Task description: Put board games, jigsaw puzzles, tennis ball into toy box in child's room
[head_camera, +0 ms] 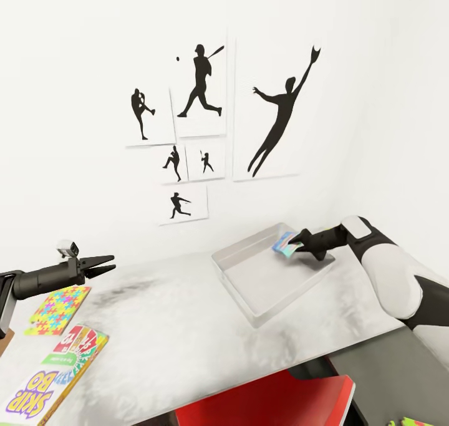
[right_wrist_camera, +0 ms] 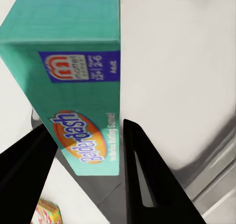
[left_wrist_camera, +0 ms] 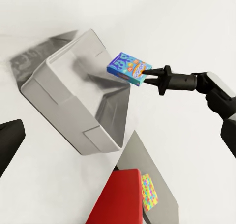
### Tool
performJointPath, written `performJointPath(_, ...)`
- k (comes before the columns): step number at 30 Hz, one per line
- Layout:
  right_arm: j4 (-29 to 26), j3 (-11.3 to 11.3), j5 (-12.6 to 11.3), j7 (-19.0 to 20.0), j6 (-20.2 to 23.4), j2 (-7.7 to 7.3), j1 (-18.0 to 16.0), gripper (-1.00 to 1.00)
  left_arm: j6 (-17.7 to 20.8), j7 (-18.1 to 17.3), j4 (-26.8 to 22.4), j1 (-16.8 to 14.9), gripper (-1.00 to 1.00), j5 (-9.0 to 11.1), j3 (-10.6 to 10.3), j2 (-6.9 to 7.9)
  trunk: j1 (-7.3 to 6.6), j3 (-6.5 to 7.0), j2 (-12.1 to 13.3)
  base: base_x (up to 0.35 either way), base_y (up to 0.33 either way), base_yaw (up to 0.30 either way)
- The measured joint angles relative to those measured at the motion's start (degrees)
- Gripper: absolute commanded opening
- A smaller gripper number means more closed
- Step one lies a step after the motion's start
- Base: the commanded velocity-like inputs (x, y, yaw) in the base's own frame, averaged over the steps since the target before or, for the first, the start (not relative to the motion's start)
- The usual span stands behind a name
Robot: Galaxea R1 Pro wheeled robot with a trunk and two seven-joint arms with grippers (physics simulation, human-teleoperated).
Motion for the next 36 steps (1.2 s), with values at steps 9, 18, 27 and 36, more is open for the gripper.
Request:
performJointPath(9, 0.20, 0.02, 0.10, -0.03, 0.01, -0.03, -0.42, -1.00, 0.00, 0.00, 0.00, 0.00, 1.00, -0.03, 0.00, -0.02, 0.00, 0.00, 0.00, 0.000, 0.000, 0.000)
performJointPath(18, 0.21, 0.00, 0.11, -0.03, 0.01, 0.04, -0.51, -1.00, 0.00, 0.00, 0.00, 0.00, 1.00, -0.02, 0.00, -0.01, 0.00, 0.00, 0.00, 0.000, 0.000, 0.000)
performJointPath(27, 0.21, -0.01, 0.06, -0.02, -0.05, 0.14, -1.14, 1.00, 0.00, 0.00, 0.00, 0.00, 1.00, -0.02, 0.00, 0.01, 0.00, 0.00, 0.00, 0.000, 0.000, 0.000)
performJointPath(36, 0.21, 0.00, 0.07, -0.02, 0.01, 0.17, -1.30, 1.00, 0.00, 0.00, 0.00, 0.00, 1.00, -0.03, 0.00, 0.06, 0.00, 0.00, 0.00, 0.000, 0.000, 0.000)
